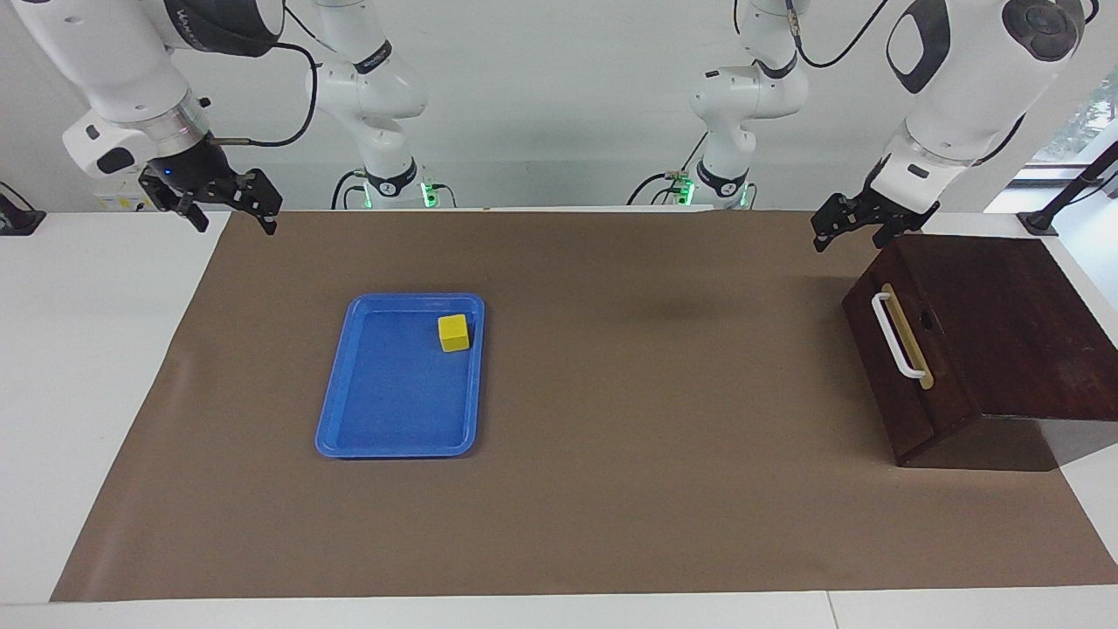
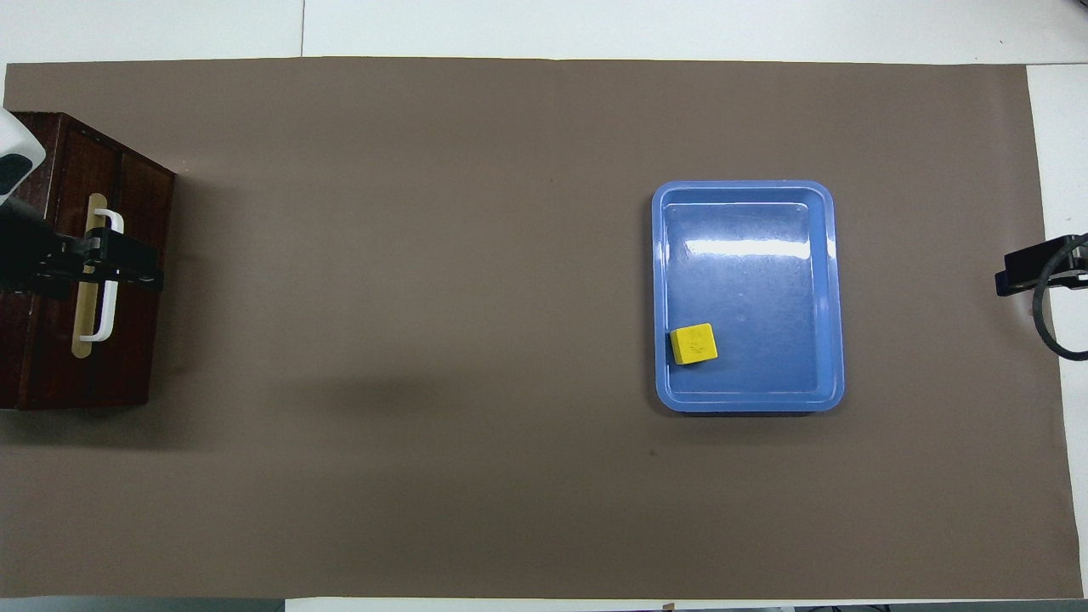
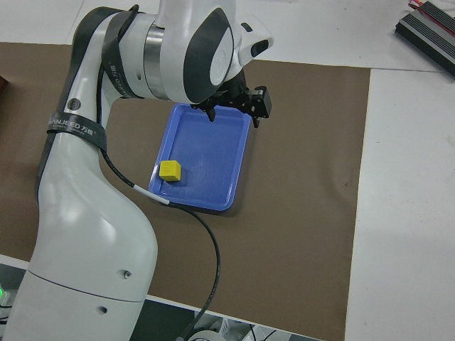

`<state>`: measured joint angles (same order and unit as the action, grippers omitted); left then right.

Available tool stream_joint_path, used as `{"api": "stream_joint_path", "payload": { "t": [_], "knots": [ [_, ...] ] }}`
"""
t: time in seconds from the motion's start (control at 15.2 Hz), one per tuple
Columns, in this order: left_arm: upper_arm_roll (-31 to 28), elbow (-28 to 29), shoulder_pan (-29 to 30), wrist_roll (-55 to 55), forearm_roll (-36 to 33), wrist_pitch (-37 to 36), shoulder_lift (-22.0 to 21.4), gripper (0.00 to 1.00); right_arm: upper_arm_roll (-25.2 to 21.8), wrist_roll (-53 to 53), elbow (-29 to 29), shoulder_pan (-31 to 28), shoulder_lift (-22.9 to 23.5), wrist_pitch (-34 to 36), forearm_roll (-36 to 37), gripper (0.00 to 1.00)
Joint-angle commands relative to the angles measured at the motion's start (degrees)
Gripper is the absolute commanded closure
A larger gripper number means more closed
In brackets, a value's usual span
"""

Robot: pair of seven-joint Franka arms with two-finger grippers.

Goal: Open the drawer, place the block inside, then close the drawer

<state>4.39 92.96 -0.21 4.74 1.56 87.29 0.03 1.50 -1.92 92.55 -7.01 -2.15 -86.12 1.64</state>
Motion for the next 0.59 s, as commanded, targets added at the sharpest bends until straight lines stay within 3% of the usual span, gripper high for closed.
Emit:
{"api": "stream_joint_path", "payload": {
  "t": [0.0, 0.53],
  "knots": [
    [0.2, -0.3, 0.5, -0.1, -0.1, -0.6, -0.6, 0.0, 1.0, -1.4, 0.4, -1.3, -0.6, -0.7, 0.7, 0.0],
    [0.2, -0.3, 0.5, -0.1, -0.1, -0.6, -0.6, 0.0, 1.0, -1.3, 0.3, -0.6, -0.6, -1.1, 1.2, 0.0]
  ]
}}
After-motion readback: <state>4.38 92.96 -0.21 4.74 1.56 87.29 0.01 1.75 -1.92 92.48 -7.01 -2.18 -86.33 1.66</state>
